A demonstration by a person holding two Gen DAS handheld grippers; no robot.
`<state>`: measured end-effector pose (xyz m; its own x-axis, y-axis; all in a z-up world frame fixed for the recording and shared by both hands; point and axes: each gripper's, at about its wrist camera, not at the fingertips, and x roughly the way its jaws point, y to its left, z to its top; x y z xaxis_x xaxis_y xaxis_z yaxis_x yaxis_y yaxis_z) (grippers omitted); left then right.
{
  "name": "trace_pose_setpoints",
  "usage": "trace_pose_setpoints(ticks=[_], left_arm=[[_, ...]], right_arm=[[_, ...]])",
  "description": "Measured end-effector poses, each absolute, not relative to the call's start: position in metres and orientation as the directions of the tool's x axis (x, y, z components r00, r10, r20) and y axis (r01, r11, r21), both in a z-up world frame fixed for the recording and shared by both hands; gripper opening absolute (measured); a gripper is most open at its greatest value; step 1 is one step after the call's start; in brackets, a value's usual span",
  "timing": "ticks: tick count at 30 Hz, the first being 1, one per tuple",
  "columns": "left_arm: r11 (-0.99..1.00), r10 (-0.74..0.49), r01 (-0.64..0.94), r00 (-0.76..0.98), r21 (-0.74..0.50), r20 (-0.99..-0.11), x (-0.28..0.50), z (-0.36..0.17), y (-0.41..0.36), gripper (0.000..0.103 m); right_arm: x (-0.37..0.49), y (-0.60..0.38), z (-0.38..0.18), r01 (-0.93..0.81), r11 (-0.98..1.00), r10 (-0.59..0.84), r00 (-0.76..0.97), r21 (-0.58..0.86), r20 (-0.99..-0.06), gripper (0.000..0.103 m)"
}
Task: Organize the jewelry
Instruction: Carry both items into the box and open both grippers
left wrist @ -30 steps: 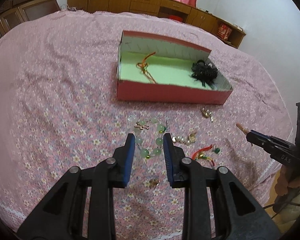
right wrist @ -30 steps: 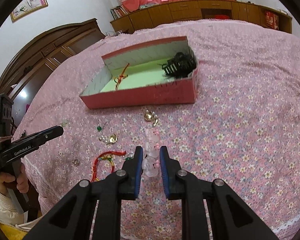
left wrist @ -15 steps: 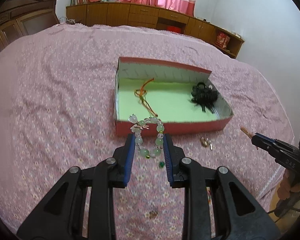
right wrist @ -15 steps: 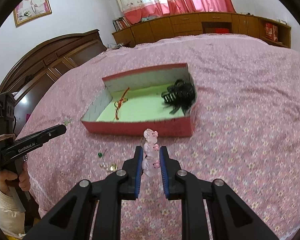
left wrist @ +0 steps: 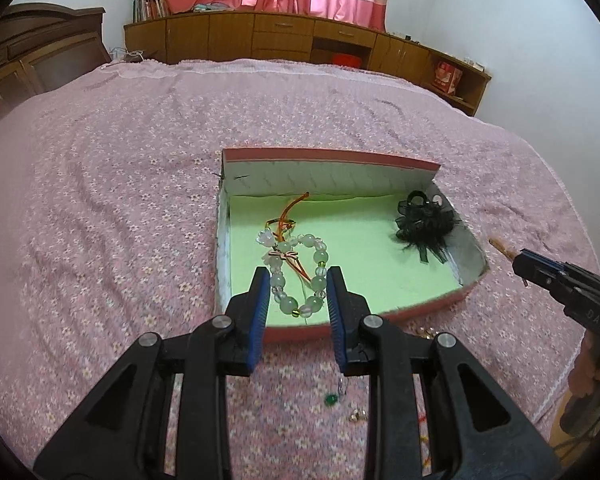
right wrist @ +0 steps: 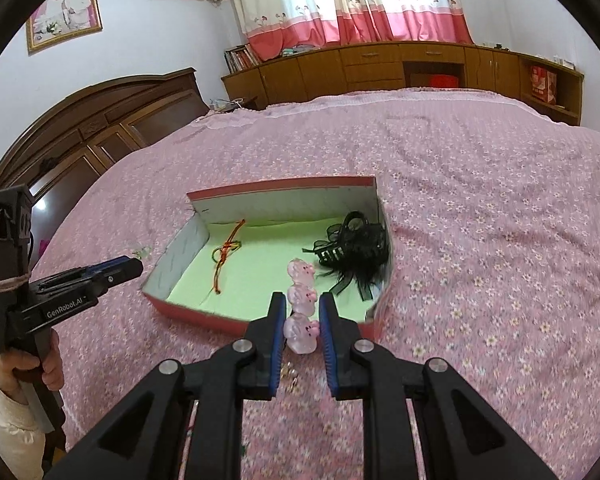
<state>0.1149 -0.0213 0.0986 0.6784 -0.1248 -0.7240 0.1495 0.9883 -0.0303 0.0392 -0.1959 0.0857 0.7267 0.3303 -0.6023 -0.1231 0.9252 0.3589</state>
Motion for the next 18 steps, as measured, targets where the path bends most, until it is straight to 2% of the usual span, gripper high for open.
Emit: trace_pose_setpoints(ticks=[18], left_arm=[[0.992, -0.085, 0.123, 0.572, -0.018, -0.816, 0.173, 0.061, -0.021, 0.02]], right_arm=[[0.108, -0.192, 0.044, -0.06, 0.952, 0.266, 0.649, 0.3, -0.713, 0.019]])
